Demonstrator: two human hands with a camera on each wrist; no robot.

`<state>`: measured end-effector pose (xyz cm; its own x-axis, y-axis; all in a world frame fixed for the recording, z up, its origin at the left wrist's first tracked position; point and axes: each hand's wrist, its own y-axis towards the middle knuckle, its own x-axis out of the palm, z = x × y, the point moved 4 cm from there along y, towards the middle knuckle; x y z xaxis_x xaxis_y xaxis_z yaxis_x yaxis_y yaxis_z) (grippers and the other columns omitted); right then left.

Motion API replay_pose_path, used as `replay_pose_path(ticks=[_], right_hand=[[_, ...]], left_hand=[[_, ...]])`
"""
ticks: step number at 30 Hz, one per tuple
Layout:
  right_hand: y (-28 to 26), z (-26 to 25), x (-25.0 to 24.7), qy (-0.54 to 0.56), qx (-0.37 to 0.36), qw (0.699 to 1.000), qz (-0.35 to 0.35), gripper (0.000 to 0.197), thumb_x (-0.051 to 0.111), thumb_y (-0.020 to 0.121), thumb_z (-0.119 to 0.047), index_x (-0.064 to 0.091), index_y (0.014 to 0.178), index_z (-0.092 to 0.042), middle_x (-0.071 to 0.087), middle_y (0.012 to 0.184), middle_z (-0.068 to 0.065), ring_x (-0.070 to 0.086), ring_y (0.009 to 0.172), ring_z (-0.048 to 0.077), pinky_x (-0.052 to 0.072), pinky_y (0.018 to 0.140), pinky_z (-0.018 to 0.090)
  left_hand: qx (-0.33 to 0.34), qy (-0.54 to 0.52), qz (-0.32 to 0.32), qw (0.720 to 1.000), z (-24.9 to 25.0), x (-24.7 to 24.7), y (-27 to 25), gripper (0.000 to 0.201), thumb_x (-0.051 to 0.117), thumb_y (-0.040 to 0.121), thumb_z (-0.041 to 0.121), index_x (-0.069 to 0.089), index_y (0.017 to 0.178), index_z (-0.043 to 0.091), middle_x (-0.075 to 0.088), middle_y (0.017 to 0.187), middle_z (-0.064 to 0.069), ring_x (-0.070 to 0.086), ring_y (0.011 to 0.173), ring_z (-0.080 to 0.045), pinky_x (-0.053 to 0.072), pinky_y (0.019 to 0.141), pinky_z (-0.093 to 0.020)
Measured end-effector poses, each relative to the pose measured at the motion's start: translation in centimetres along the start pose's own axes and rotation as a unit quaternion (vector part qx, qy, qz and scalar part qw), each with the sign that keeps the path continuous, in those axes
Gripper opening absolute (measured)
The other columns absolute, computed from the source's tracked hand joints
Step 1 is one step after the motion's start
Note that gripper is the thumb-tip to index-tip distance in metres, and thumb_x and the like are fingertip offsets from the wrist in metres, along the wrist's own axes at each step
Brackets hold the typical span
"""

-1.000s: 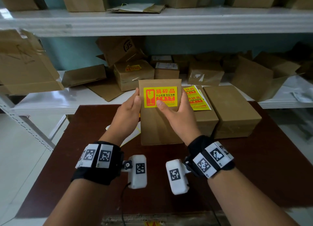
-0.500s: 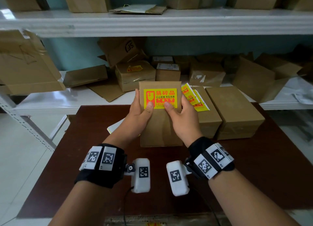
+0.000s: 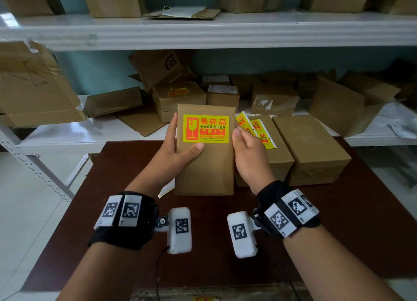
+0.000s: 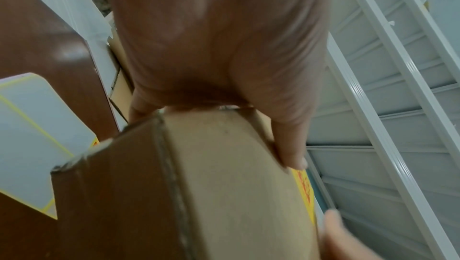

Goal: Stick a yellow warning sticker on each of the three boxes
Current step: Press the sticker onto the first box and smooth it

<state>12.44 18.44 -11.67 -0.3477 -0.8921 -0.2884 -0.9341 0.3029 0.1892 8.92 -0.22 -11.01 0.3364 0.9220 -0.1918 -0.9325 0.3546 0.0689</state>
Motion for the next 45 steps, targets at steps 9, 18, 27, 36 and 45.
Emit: replay_pose_path(ticks=[9,18,27,36,45], right_hand=[[-0.9,-3.2,-0.9,-0.011,0.039,0.998,0.039,0.119,0.07,0.056,-0.083,0.024,0.149,-0.025,0.058,0.125,-0.014,0.058,0.115,0.009,0.051,0.099,0.037],[0.1,-2.0,-2.1,-0.026,0.004,0.996,0.081,0.095,0.059,0.059,-0.091,0.067,0.096,-0.004,0.073,0.089,0.018,0.071,0.083,0.032,0.058,0.078,0.054],[0.0,-2.0,-3.2,0.025,-0.012,0.999,0.046,0.044,0.059,0.1,-0.036,0.066,0.083,0.004,0.068,0.08,0.02,0.062,0.073,0.026,0.048,0.068,0.037],[0.0,-2.4,-2.6,-0.04,-0.038,0.998,0.03,0.043,0.054,0.097,-0.056,0.074,0.104,-0.019,0.071,0.081,-0.004,0.067,0.084,0.014,0.056,0.085,0.048],[-0.6,-2.7,-2.3,-0.024,-0.051,0.998,0.013,0.024,0.075,0.087,-0.042,0.072,0.105,-0.026,0.076,0.094,-0.014,0.069,0.093,-0.001,0.058,0.089,0.04]], left_hand=[[0.032,0.2,0.005,0.979,2.0,1.9,-1.6,0.124,0.081,0.068,0.054,-0.019,0.139,0.062,0.02,0.154,-0.004,0.023,0.144,-0.022,0.03,0.117,-0.05],[0.034,0.2,-0.003,0.979,1.4,2.0,-1.7,0.127,0.078,0.071,0.051,-0.022,0.148,0.05,0.014,0.161,-0.004,0.016,0.148,-0.02,0.023,0.119,-0.052],[0.036,0.174,-0.023,0.984,1.1,1.4,-1.4,0.128,0.076,0.069,0.055,-0.022,0.151,0.046,0.008,0.164,0.0,0.01,0.151,-0.02,0.022,0.12,-0.056],[0.024,0.105,-0.043,0.993,-0.7,0.6,-0.5,0.127,0.08,0.058,0.075,-0.015,0.141,0.067,0.024,0.163,0.001,0.035,0.145,-0.022,0.037,0.113,-0.058],[0.041,0.102,-0.036,0.993,-1.3,0.7,-0.3,0.127,0.079,0.06,0.075,-0.015,0.145,0.062,0.026,0.161,0.003,0.033,0.146,-0.022,0.037,0.113,-0.058]])
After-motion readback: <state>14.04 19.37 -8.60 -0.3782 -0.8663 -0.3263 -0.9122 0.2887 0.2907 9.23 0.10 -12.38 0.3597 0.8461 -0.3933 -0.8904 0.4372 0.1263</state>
